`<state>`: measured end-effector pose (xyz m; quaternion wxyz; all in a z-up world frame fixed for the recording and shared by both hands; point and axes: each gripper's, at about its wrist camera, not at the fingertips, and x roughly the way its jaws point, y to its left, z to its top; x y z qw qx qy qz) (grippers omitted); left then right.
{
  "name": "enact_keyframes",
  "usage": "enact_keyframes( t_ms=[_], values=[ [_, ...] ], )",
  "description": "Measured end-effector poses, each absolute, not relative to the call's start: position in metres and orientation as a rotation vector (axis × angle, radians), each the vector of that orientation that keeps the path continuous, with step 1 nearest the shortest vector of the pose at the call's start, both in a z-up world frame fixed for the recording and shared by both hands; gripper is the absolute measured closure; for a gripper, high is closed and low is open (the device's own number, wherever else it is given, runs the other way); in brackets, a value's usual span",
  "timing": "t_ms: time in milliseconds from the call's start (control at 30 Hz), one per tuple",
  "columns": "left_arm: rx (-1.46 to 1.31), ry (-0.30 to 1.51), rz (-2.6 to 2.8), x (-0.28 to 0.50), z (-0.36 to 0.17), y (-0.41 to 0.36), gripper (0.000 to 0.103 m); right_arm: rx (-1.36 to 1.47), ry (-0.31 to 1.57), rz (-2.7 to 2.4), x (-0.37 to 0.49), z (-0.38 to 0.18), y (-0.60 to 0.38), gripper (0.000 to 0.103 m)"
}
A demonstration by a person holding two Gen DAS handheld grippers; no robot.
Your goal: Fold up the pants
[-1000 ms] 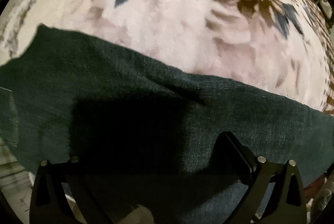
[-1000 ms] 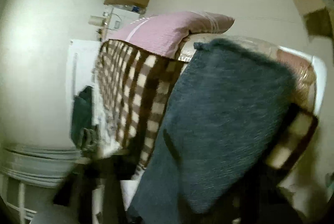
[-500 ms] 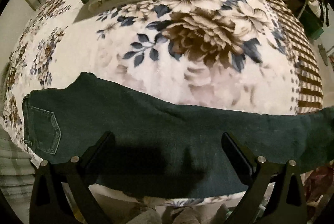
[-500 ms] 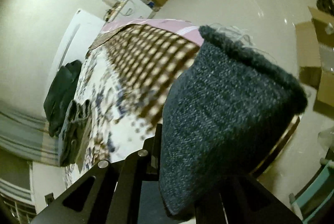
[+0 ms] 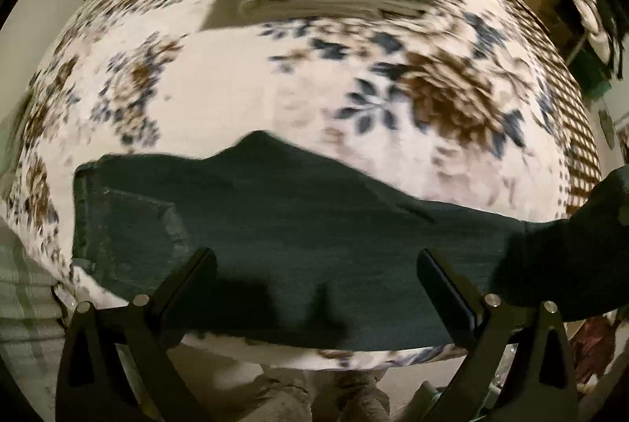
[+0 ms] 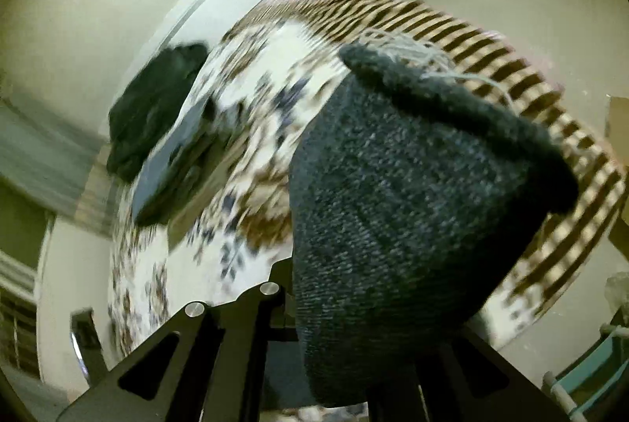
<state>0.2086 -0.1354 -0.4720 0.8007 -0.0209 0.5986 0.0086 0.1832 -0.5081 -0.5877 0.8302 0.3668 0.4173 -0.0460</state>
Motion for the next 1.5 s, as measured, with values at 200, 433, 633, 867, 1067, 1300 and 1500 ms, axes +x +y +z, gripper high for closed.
enact_keyframes(
  t_ms=[200, 433, 633, 867, 1067, 1300, 1500],
  values=[
    [-0.109, 1.305, 0.108, 0.198, -0.479, -0.063, 0.000, 0.644, 0.993, 0.012, 0.209, -0.618, -0.395, 0.096],
    [-0.174, 1.351, 0.213, 0.184, -0.505, 0.006, 0.000, 0.307, 1.163, 0.059, 0.232, -0.688, -0.265, 0.096],
    [-0.276, 1.362, 0.269, 0.182, -0.510, 0.040, 0.000, 0.144, 1.341, 0.231, 0.230, -0.724, -0.201, 0.041],
    [-0.328, 1.351, 0.206, 0.198, -0.510, 0.029, 0.000, 0.431, 1.309, 0.259, 0.204, -0.676, -0.264, 0.023],
    [-0.333, 1.414, 0.093, 0.211, -0.543, -0.020, 0.000, 0.517, 1.327, -0.059, 0.188, -0.676, -0.365, 0.022],
    [-0.399, 1.471, -0.043, 0.217, -0.570, -0.062, 0.037, 0.525, 1.349, -0.221, 0.185, -0.692, -0.417, 0.022],
    [-0.441, 1.495, -0.118, 0.213, -0.584, -0.076, 0.100, 0.489, 1.372, -0.207, 0.190, -0.702, -0.405, 0.022]
  ],
)
